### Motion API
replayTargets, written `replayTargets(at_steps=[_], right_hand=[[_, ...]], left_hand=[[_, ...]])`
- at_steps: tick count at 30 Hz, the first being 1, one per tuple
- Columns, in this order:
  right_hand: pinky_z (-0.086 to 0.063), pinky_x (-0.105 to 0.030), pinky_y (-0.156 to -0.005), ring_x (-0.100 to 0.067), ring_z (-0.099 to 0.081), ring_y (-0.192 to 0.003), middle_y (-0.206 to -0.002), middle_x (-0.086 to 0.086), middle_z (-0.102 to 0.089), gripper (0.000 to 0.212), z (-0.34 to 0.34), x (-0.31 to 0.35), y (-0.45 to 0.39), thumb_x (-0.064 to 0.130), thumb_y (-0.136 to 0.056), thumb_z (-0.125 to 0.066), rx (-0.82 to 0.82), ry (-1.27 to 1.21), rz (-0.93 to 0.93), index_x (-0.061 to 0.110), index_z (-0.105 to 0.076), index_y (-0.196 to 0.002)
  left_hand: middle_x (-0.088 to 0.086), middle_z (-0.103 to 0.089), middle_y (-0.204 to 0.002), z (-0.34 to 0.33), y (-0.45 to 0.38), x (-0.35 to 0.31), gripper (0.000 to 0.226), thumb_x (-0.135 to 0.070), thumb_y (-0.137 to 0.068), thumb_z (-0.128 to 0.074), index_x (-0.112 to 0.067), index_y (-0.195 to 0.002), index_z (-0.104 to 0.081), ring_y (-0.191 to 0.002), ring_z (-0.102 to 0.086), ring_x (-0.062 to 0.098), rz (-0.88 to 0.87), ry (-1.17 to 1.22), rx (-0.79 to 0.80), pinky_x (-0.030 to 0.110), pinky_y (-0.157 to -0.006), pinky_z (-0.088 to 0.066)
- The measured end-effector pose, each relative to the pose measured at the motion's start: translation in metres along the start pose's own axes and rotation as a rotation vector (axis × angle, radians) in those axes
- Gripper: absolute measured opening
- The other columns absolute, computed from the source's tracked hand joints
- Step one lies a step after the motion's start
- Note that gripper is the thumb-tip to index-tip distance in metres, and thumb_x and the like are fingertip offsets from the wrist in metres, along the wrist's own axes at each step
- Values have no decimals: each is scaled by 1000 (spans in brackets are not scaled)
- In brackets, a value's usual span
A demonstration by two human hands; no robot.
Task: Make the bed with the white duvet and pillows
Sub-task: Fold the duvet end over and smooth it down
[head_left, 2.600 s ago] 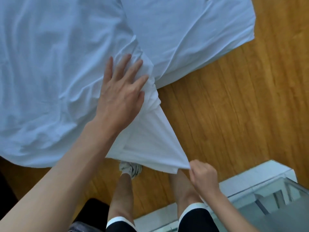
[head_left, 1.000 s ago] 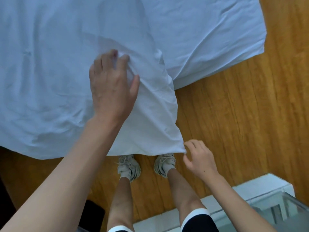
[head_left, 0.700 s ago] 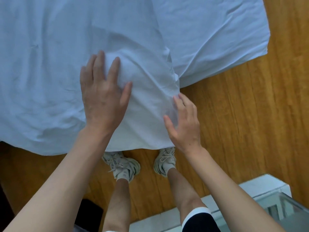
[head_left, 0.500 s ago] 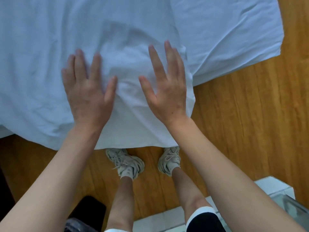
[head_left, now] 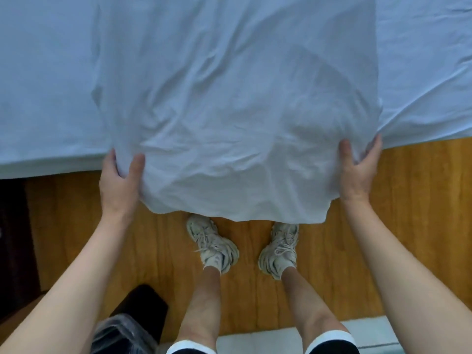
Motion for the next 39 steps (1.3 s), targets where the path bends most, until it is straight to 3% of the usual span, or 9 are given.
replayTargets(at_steps=[4, 8, 15, 20, 23, 26, 31, 33, 39], right_hand=[[-47, -27, -101, -12, -54, -124, -142, -10, -49, 97, 4, 1, -16, 53, -75, -71, 60, -61, -35, 5, -28, -147], [-50, -10, -70, 12, -64, -80, -108, 3, -66, 52, -2, 9, -12, 38, -83, -73, 88, -3, -53, 6, -57, -121], [-51, -14, -66, 4, -68, -79, -76, 24, -71, 8, 22, 54, 19, 22, -84, -75, 15, -38, 40, 23, -67, -87], [-52, -20, -69, -4, -69, -86, -85, 13, -71, 27, 33, 37, 16, 33, -82, -75, 14, 113, -28, 13, -69, -100], [-49, -35, -79, -30, -63, -107, -108, -6, -68, 54, 19, 9, -5, 52, -79, -71, 236, 531, -225, 14, -63, -117], [-45, -40, -80, -39, -57, -114, -125, -13, -62, 66, 19, 2, -12, 42, -79, -73, 302, 842, -210, 11, -50, -132], [-45, -32, -88, -29, -55, -115, -123, -11, -58, 56, 16, 9, -7, 10, -73, -50, -41, 369, -91, 12, -48, -130], [-46, -32, -98, -22, -53, -120, -131, -9, -55, 59, 8, 21, -6, 6, -78, -49, -98, 107, 32, 10, -44, -137], [-43, -31, -106, -15, -49, -128, -143, -4, -47, 86, -5, 28, -23, 60, -80, -55, -23, -101, -19, 10, -34, -146]], left_hand=[[-7, -62, -126, -3, -6, 11, 68, -62, -80, -62, -21, -134, -52, -108, -62, 6, 129, 245, 196, 24, -93, -49], [-6, -70, -114, -9, -13, 9, 57, -62, -70, -71, -25, -113, -65, -105, -66, 13, 246, 394, 196, 41, -100, -49], [-12, -74, -92, 7, 46, -43, 12, -27, -90, -67, -19, -99, -69, -88, -70, 7, 100, 537, -141, 20, -72, -56], [-19, -68, -83, 8, 56, -21, 5, -30, -91, -64, -26, -95, -63, -86, -67, 5, 121, 234, -150, 23, -66, -51], [-1, -58, -86, -1, 36, 27, 50, -64, -86, -52, -17, -103, -48, -83, -59, 28, 245, -348, -15, 35, -67, -46], [11, -62, -94, 4, 37, 64, 53, -64, -86, -51, -15, -104, -45, -86, -59, 35, 358, -592, -28, 43, -75, -46], [1, -59, -115, 9, 51, 56, 40, -41, -96, -48, -18, -128, -44, -104, -56, 20, 251, -236, -285, 36, -86, -42], [-5, -51, -128, 5, 35, 39, 49, -45, -98, -45, -19, -139, -38, -112, -50, 10, 134, -30, -214, 30, -90, -40], [-10, -63, -124, -8, -8, 38, 69, -73, -78, -52, -29, -132, -52, -112, -62, 10, 171, 251, 225, 35, -96, -47]])
Point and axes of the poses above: each hand's wrist, its own y-axis away from the middle knuckle, its own z-axis out of the back of the hand, x = y × z, the point moved 2 cm from there along -y, towards the middle knuckle
